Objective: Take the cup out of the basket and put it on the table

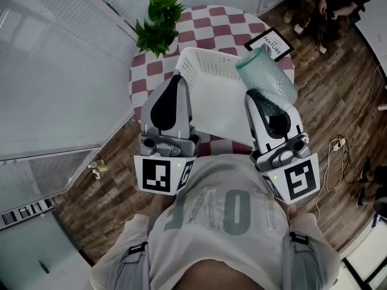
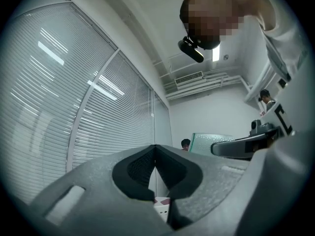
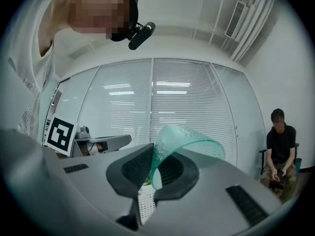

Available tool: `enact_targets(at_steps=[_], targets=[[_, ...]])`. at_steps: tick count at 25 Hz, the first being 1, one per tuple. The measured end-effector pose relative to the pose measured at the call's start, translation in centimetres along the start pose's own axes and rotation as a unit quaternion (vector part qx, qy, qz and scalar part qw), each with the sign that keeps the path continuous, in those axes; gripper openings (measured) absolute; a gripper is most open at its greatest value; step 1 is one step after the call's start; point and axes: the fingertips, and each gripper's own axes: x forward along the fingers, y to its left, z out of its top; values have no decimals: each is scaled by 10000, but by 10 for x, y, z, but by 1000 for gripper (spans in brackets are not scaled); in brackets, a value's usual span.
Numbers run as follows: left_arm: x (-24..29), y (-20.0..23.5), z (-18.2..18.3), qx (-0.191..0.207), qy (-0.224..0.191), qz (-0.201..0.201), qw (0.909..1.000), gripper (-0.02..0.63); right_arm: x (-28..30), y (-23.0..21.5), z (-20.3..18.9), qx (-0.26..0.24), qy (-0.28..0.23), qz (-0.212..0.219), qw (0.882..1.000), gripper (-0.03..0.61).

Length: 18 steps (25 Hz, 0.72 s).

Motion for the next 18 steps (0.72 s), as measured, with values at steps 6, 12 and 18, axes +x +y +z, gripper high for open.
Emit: enact_targets(at_steps=[6, 12, 18], targets=[[-3, 0, 2, -16, -66, -34, 10000, 5, -2, 0, 3, -44, -79, -129, 9999, 23], [-1, 0, 0, -61, -62, -102, 9999, 5, -1, 2, -3, 113, -25, -138, 9998, 21], [0, 5, 0, -78, -79, -68, 9999, 5, 2, 2, 4, 98, -130, -150, 9998, 21]])
